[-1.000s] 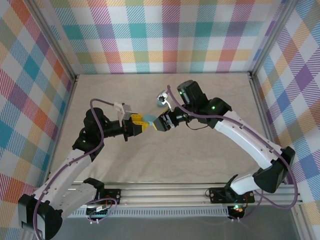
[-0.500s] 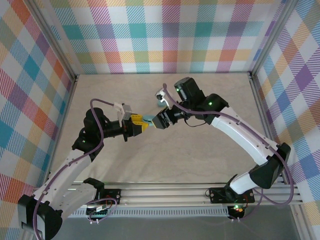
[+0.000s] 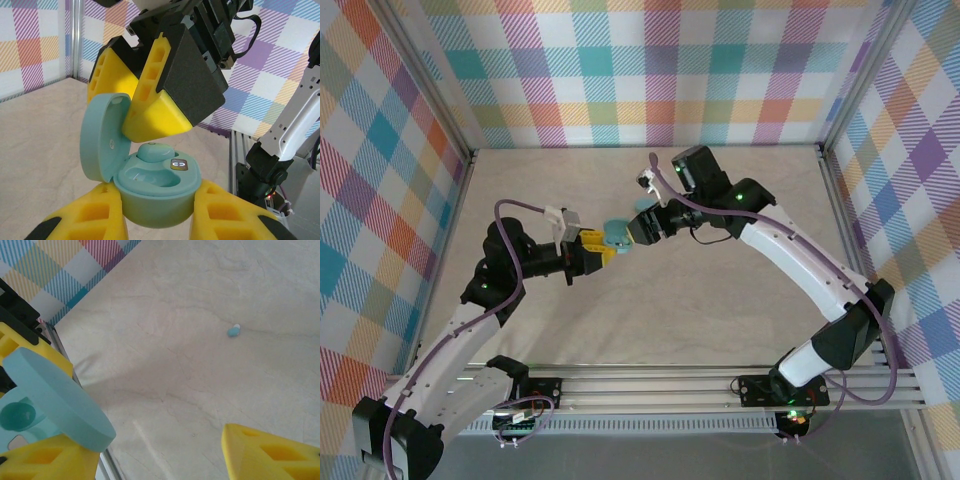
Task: Insert the wireless bluetooth earbuds into the charging case
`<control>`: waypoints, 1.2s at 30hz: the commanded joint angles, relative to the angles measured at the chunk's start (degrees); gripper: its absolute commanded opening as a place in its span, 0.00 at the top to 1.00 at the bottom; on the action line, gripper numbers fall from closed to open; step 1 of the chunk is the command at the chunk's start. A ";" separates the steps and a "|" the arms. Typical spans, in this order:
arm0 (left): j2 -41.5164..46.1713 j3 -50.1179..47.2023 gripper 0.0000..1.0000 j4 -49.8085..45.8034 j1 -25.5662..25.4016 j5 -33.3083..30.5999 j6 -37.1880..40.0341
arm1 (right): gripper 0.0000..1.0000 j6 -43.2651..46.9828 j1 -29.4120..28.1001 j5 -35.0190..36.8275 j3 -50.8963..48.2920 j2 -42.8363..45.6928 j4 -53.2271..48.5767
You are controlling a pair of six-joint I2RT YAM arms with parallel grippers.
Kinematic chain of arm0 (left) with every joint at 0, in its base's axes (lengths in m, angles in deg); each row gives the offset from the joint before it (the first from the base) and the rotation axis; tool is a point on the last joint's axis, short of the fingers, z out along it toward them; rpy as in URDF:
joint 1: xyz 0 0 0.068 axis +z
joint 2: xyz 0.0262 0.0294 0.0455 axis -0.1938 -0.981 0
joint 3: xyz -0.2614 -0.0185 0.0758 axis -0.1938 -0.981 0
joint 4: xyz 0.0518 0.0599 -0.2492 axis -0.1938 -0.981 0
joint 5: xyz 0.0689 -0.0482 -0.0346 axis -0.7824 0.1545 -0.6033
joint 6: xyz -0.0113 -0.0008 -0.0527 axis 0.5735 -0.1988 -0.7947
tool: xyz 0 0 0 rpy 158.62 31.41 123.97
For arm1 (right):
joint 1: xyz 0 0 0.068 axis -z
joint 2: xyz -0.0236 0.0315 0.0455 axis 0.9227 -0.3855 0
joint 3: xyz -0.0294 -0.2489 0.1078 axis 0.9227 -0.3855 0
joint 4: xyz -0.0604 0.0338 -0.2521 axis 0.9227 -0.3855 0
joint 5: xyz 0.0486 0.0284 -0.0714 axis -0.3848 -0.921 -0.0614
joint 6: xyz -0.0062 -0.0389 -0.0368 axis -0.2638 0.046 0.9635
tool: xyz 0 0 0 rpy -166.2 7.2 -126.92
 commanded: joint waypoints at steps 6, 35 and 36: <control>-0.37 0.75 1.00 0.11 -0.54 -0.52 0.04 | 0.35 -2.15 0.41 -2.89 2.13 1.70 -0.67; -1.35 1.83 1.00 -3.20 1.48 -2.28 0.11 | 0.38 -21.06 13.47 -3.60 0.27 -3.77 3.85; -1.34 1.87 1.00 -3.24 1.48 -2.19 0.08 | 0.39 -21.59 13.46 -2.50 0.48 -5.79 4.22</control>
